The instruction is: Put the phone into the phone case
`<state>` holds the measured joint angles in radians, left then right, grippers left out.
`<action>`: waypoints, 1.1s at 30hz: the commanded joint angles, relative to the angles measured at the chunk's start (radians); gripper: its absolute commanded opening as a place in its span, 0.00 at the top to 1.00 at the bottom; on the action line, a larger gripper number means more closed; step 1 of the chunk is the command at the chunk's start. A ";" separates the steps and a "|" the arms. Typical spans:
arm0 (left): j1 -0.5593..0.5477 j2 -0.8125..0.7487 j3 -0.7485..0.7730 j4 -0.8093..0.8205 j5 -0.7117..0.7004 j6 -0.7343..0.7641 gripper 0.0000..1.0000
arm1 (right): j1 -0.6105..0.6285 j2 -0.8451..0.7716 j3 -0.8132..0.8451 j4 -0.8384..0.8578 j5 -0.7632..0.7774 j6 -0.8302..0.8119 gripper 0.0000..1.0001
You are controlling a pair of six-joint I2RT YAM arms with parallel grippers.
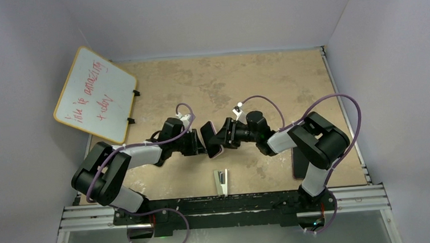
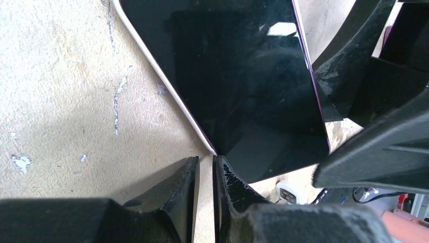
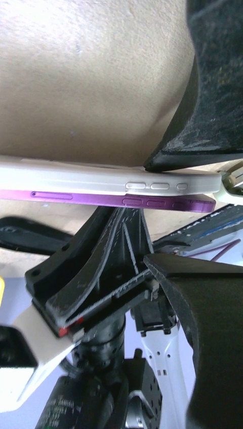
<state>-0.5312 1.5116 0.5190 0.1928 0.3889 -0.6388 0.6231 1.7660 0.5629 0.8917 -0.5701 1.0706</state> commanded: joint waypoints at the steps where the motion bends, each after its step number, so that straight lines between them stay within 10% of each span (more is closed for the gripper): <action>1: -0.001 -0.002 -0.005 -0.044 -0.044 0.037 0.80 | 0.015 -0.005 0.052 -0.080 -0.043 -0.039 0.43; 19: -0.003 -0.002 0.010 -0.073 -0.058 0.049 0.79 | 0.018 -0.046 0.068 -0.176 0.019 -0.078 0.99; 25: -0.001 0.010 0.018 -0.069 -0.041 0.044 0.76 | 0.018 -0.085 0.081 -0.281 0.065 -0.118 0.55; 31: -0.001 -0.019 0.031 -0.095 -0.035 0.031 0.67 | 0.018 -0.117 0.112 -0.405 0.132 -0.167 0.99; 33: 0.007 -0.058 0.052 -0.145 -0.034 0.023 0.54 | 0.018 -0.151 0.116 -0.435 0.133 -0.173 1.00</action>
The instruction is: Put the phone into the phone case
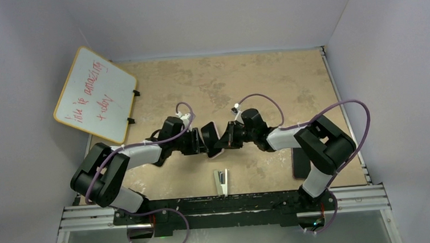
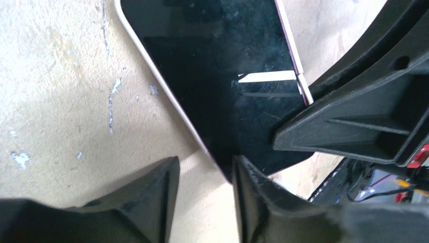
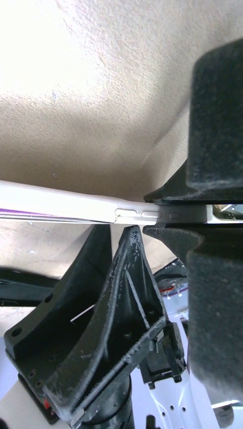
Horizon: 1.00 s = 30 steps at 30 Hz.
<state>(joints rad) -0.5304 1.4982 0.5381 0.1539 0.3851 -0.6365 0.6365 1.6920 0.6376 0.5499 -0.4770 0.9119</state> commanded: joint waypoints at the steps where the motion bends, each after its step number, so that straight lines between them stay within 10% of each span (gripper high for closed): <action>1: 0.016 -0.073 0.047 -0.133 -0.024 0.015 0.49 | 0.005 -0.104 0.044 -0.114 0.052 -0.022 1.00; 9: 0.174 -0.388 0.073 -0.169 0.202 -0.081 0.19 | 0.004 -0.360 0.016 -0.117 0.051 -0.034 1.00; 26: 0.181 -0.467 -0.045 0.389 0.456 -0.454 0.22 | 0.014 -0.531 -0.115 0.422 -0.200 0.196 1.00; 30: 0.181 -0.471 -0.064 0.492 0.467 -0.512 0.36 | 0.027 -0.521 -0.120 0.428 -0.197 0.195 1.00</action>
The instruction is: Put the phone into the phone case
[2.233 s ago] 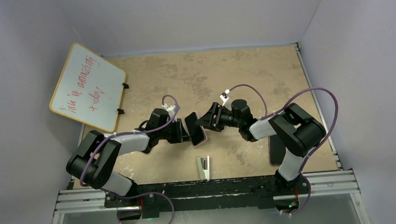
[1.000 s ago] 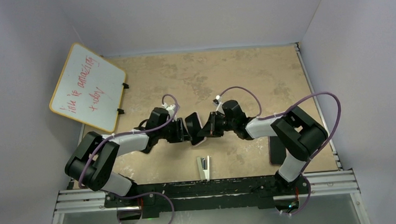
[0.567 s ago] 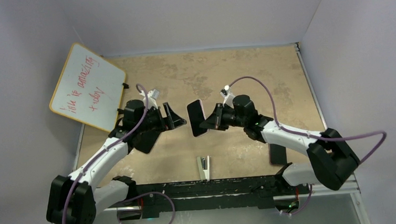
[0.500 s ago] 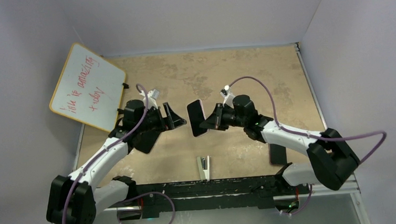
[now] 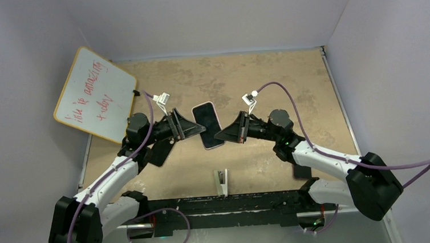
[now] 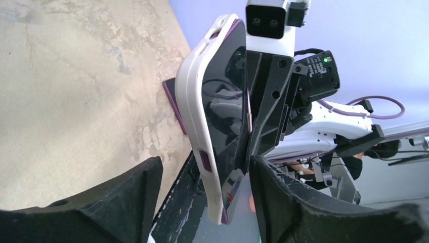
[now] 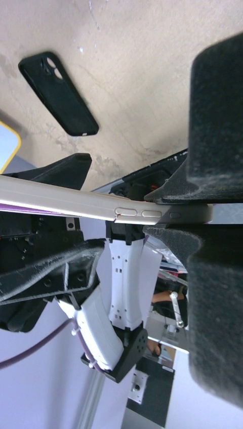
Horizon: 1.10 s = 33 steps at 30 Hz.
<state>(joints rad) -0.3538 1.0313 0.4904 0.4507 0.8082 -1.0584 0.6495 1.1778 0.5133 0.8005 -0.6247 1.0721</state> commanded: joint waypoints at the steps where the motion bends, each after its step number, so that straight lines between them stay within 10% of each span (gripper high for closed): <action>1: 0.004 -0.007 -0.017 0.204 0.047 -0.100 0.42 | 0.017 -0.005 0.004 0.178 -0.051 0.033 1.00; 11: 0.004 -0.010 -0.054 0.311 0.067 -0.153 0.75 | 0.027 0.032 0.004 0.204 -0.064 0.039 1.00; 16: 0.004 -0.010 -0.069 0.342 0.089 -0.156 1.00 | 0.028 0.025 0.010 0.185 -0.065 0.028 0.80; 23: 0.004 -0.016 -0.065 0.316 0.164 -0.103 1.00 | 0.026 -0.030 0.047 0.000 -0.001 -0.044 0.36; 33: 0.004 -0.030 -0.073 0.131 0.239 0.029 1.00 | 0.025 0.043 0.184 -0.106 0.002 -0.111 0.40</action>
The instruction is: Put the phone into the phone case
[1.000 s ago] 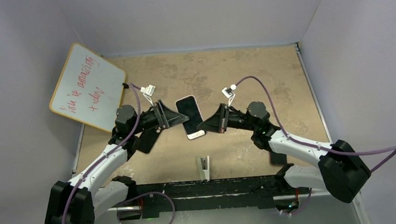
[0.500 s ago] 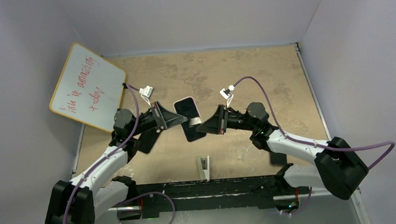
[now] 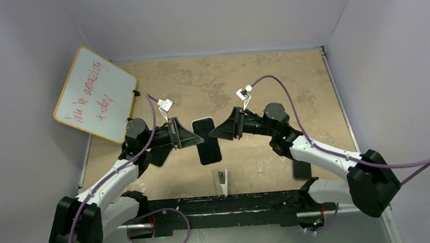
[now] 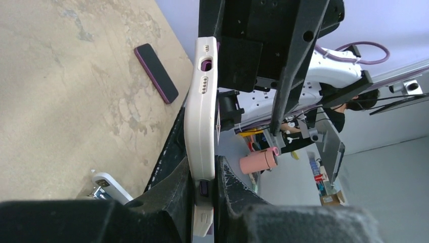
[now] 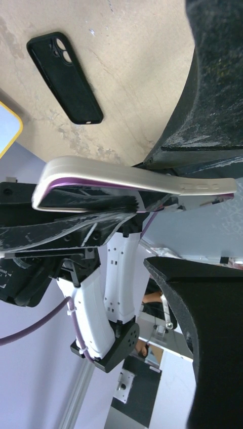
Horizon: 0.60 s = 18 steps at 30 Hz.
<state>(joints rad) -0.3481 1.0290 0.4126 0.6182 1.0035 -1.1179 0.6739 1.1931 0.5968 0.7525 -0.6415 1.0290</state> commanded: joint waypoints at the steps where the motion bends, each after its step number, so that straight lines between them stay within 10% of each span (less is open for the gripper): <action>1: -0.002 -0.027 0.008 -0.059 0.042 0.106 1.00 | 0.000 0.038 0.115 -0.067 0.022 -0.075 0.42; 10: -0.002 -0.020 0.140 -0.586 -0.138 0.419 1.00 | -0.002 0.075 0.202 -0.145 0.080 -0.129 1.00; 15: -0.002 0.016 0.172 -0.698 -0.202 0.456 1.00 | -0.002 0.086 0.206 -0.170 0.105 -0.154 1.00; 18: -0.002 0.000 0.134 -0.504 -0.135 0.339 1.00 | -0.002 0.099 0.185 -0.128 0.040 -0.144 0.71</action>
<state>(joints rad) -0.3485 1.0233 0.5755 0.0799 0.9302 -0.7662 0.6685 1.3029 0.7280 0.5285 -0.5930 0.8730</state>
